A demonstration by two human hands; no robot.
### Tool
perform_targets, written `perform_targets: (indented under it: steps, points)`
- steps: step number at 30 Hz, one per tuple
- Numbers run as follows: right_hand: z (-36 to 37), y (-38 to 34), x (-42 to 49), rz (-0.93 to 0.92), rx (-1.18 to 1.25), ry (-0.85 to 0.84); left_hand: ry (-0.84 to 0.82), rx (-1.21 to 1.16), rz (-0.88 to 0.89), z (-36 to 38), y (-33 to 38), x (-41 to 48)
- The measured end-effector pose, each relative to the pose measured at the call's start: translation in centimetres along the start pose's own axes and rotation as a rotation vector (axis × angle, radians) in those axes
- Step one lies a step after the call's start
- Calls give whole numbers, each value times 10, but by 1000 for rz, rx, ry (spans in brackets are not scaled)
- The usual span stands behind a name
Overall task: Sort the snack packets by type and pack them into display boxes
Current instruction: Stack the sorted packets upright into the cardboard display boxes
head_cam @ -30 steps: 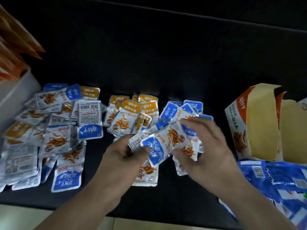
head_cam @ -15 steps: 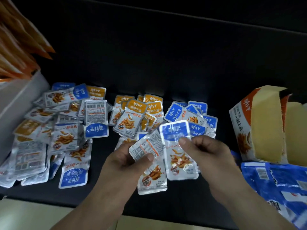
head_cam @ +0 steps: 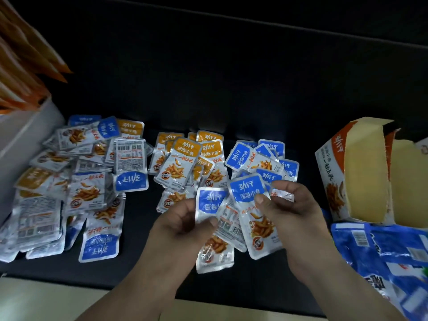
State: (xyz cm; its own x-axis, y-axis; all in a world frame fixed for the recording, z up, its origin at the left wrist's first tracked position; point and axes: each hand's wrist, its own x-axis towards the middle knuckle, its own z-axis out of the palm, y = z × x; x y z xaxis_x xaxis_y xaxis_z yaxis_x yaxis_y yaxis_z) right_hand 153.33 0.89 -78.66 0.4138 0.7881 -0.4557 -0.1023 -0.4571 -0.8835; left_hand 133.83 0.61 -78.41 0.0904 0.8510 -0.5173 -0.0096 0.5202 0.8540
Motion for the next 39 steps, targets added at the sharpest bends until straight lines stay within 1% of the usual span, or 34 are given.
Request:
perform_targets:
  steps: [5, 8, 11, 14, 16, 18, 19, 22, 25, 27, 28, 31, 33, 36, 39]
  points:
    - [-14, 5, 4, -63, -100, 8, 137, -22, -15, -3, -1, 5]
    - [-22, 12, 9, -94, -164, 28, 131, -10, -48, -2, -4, 6]
    - [-29, 27, 18, -116, -267, 109, 130, 30, -47, 7, -9, 8]
    - [-39, 37, 28, -187, -425, 164, 70, 114, -68, 18, -15, 10]
    - [-45, 40, 33, -251, -588, 183, 17, 145, -87, 26, -16, 10]
    - [-48, 43, 35, -314, -756, 192, -4, 139, -99, 33, -18, 11]
    - [-49, 44, 36, -346, -795, 192, -11, 127, -110, 35, -18, 12]
    - [-54, 48, 39, -427, -826, 208, -40, 65, -151, 40, -18, 18]
    - [-59, 51, 39, -425, -800, 190, -81, 8, -137, 44, -18, 21]
    - [-59, 52, 35, -448, -736, 163, -105, 16, -94, 48, -18, 23]
    - [-59, 53, 31, -482, -712, 146, -104, 92, -43, 49, -21, 25]
    - [-55, 57, 22, -574, -693, 111, -43, 477, 189, 47, -36, 31]
    - [-52, 60, 20, -622, -717, 122, -37, 625, 322, 44, -47, 34]
    - [-48, 60, 19, -692, -713, 114, -96, 690, 392, 44, -57, 35]
    - [-40, 54, 13, -763, -680, 93, -69, 721, 443, 37, -62, 33]
